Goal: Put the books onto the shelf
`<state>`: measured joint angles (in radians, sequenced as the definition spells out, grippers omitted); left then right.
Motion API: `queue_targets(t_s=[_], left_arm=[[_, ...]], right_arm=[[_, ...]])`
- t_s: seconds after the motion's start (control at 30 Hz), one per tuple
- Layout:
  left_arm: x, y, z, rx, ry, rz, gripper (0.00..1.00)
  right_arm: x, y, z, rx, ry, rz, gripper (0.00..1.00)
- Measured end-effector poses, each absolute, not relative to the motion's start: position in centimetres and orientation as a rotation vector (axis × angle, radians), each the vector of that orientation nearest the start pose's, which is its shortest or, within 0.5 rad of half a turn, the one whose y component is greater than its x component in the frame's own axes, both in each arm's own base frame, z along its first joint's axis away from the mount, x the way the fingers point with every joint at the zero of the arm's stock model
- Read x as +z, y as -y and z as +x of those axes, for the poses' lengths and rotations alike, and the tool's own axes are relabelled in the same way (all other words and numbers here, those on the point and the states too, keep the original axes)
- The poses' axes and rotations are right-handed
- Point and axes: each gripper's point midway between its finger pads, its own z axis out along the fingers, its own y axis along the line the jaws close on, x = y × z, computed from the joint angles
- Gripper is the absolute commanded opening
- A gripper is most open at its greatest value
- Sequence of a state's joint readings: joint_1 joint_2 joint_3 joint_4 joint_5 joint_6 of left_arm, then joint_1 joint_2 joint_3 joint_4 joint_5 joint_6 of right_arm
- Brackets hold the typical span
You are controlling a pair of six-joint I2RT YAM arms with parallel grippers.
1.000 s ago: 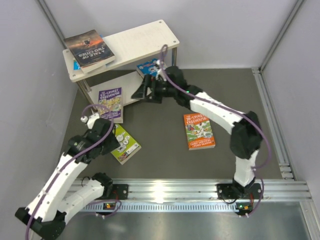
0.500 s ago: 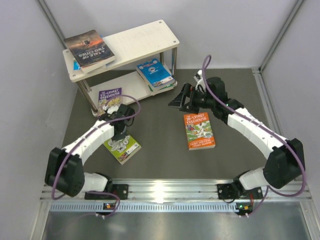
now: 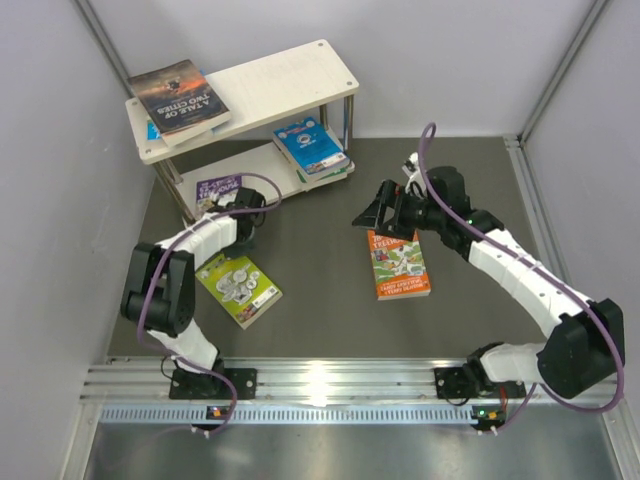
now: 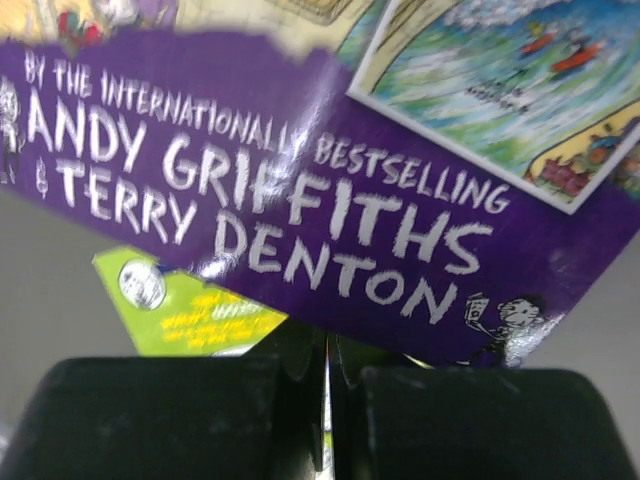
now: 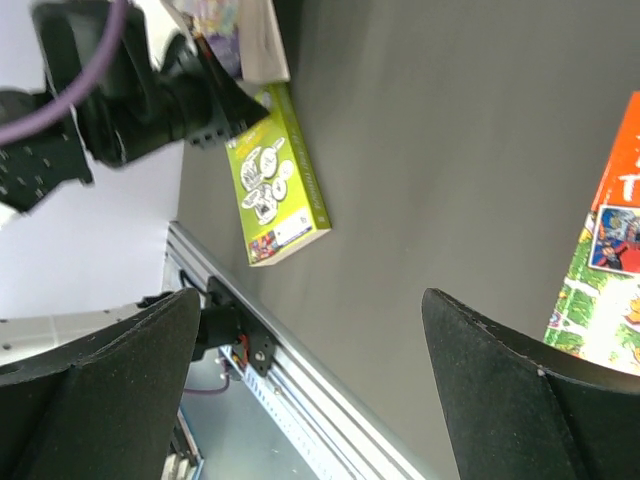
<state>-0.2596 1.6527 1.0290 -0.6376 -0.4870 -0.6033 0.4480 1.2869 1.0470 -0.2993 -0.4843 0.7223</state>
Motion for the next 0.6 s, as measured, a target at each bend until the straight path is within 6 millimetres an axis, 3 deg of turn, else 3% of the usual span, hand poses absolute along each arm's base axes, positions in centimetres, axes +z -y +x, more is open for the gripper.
queue_targets(t_s=[0.4,0.6], left_arm=[[5.0,3.0,39.5,0.332,-2.527,-0.627,0.00],[6.8,3.6,42.0,0.248,-2.475,-0.673,0.00]], right_arm=[[21.9,-24.7,28.5,1.131,-2.317,0.007,0.91],[21.5,-24.7,28.6,1.123,-2.327,0.013,0.91]])
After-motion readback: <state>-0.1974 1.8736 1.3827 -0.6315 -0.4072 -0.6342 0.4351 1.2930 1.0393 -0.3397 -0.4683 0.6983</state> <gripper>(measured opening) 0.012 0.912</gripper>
